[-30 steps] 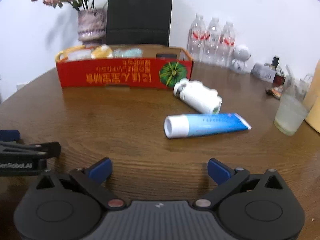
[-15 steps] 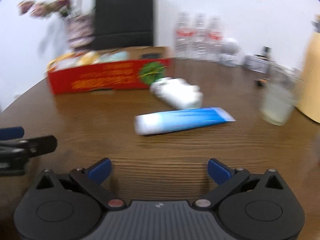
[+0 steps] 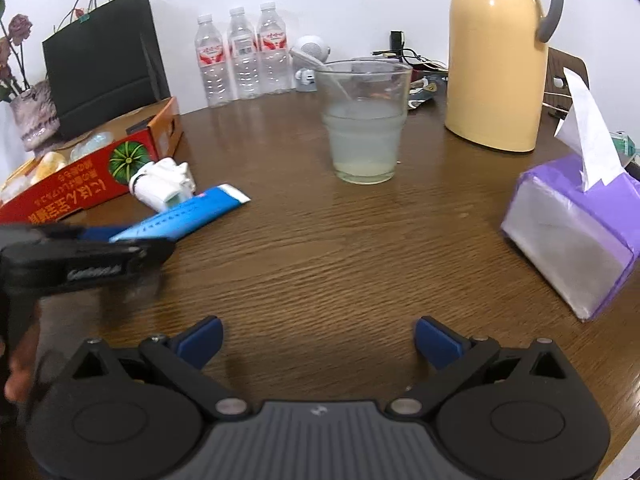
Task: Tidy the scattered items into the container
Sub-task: 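Grasp the blue cream tube with the left tool while the right tool grasps the white bottle, then carry the blue tube and white bottle into the box and open both tools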
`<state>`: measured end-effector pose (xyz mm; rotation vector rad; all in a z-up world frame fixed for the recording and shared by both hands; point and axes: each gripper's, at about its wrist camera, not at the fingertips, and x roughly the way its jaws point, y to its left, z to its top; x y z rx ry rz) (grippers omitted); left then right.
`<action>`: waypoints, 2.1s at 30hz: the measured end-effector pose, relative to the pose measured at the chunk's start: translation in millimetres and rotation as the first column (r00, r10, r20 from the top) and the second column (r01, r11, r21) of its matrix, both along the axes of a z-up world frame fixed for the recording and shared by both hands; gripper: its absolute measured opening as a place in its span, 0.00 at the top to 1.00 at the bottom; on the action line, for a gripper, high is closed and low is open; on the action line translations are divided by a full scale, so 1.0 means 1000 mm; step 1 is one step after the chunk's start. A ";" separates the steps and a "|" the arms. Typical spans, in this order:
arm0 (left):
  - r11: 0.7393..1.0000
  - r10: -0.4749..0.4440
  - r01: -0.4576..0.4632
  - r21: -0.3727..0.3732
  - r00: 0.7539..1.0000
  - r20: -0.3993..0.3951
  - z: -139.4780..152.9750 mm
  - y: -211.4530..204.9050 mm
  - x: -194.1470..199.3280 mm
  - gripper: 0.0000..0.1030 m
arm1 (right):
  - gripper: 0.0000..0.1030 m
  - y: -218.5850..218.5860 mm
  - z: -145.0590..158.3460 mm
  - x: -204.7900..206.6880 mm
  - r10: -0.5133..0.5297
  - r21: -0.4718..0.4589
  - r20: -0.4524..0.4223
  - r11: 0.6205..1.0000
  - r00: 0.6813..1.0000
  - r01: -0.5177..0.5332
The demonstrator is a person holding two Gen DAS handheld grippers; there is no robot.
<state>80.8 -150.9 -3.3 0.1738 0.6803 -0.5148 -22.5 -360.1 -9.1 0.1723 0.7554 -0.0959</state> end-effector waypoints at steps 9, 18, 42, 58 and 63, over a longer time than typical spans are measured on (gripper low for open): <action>0.991 0.130 -0.131 -0.013 0.990 -0.048 0.011 0.108 -0.128 0.67 | 0.00 0.039 0.007 0.034 0.166 0.027 0.001 0.986 0.986 -0.166; 0.909 0.413 -0.414 0.054 0.910 0.029 0.010 0.159 -0.072 0.38 | 0.00 0.136 0.004 0.150 0.279 -0.052 -0.041 0.958 0.959 -0.281; 0.888 0.458 -0.458 -0.034 0.889 -0.007 0.015 0.175 -0.115 0.65 | 0.49 0.156 0.009 0.029 0.403 -0.095 0.008 0.911 0.915 -0.400; 0.901 0.372 -0.338 -0.272 0.925 0.083 0.122 0.182 -0.001 0.66 | 1.00 0.158 0.095 0.090 0.419 -0.069 0.194 0.908 0.887 -0.414; 0.873 0.424 -0.393 -0.289 0.904 0.049 0.117 0.203 0.042 0.66 | 0.83 0.164 0.079 0.125 0.435 0.044 0.117 0.896 0.893 -0.442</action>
